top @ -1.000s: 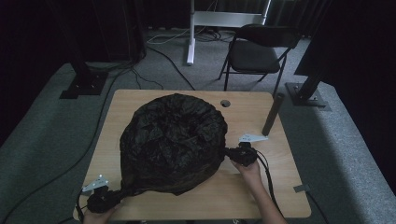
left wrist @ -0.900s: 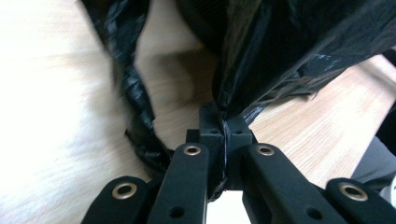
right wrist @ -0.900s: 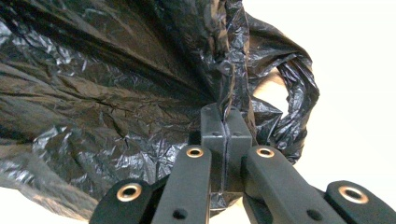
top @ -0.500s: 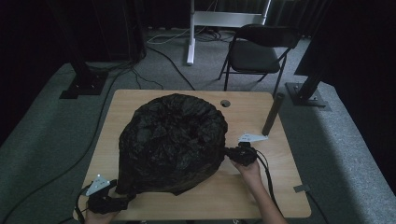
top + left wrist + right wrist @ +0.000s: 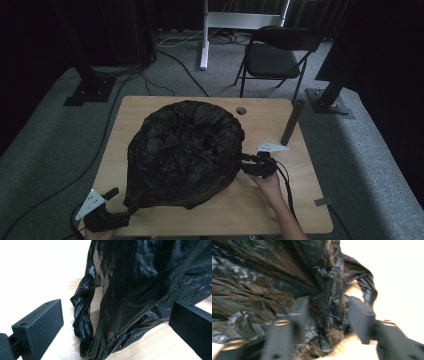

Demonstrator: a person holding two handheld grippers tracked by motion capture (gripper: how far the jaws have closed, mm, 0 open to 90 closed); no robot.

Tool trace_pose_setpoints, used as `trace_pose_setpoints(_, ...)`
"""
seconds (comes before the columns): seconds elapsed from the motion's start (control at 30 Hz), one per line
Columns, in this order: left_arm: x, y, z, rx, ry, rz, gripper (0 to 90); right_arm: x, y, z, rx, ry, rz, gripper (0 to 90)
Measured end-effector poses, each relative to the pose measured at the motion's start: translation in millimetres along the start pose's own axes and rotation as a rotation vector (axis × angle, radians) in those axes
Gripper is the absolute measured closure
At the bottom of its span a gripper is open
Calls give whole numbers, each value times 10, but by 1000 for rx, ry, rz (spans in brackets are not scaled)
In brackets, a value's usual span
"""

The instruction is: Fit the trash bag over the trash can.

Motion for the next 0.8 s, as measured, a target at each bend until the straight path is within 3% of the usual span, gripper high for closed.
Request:
trace_pose_setpoints(0.1, 47, -9, -14, -6, 30, 2, 0, -43, -28, -25, 31, -50, -12, 253)
trace_pose_setpoints(0.17, 81, -25, -11, -7, 44, -10, 0, -52, -54, -43, 48, -54, -12, 193)
trace_pose_setpoints(0.3, 114, -59, 0, -17, 59, -35, 0, -82, -99, -142, 37, -65, -8, 181)
trace_pose_setpoints(0.4, 114, -102, 50, 22, 77, -42, 0, -157, -93, -294, 4, -106, -3, 175)
trace_pose_setpoints(0.43, 102, -116, 71, 34, 65, -45, 0, -192, -71, -372, -15, -124, -2, 175)
trace_pose_setpoints(0.53, 67, -130, 120, 52, 53, -41, 0, -312, 76, -687, -125, -187, 24, 176)
trace_pose_setpoints(0.73, -18, -39, 124, 22, 30, -21, 0, -607, 352, -1396, -400, -341, 59, 180)
trace_pose_setpoints(0.8, -58, -36, 140, 33, 12, -5, 0, -713, 387, -1575, -458, -393, 80, 180)
Point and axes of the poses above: each handheld gripper's, and its own axes: z roughly forward along the jaws, y roughly out of its top, x roughly to its left, the point moved 9 cm from there along z, roughly forward along the jaws, and after that the axes turned 4 degrees about x, right-handed, at the moved point
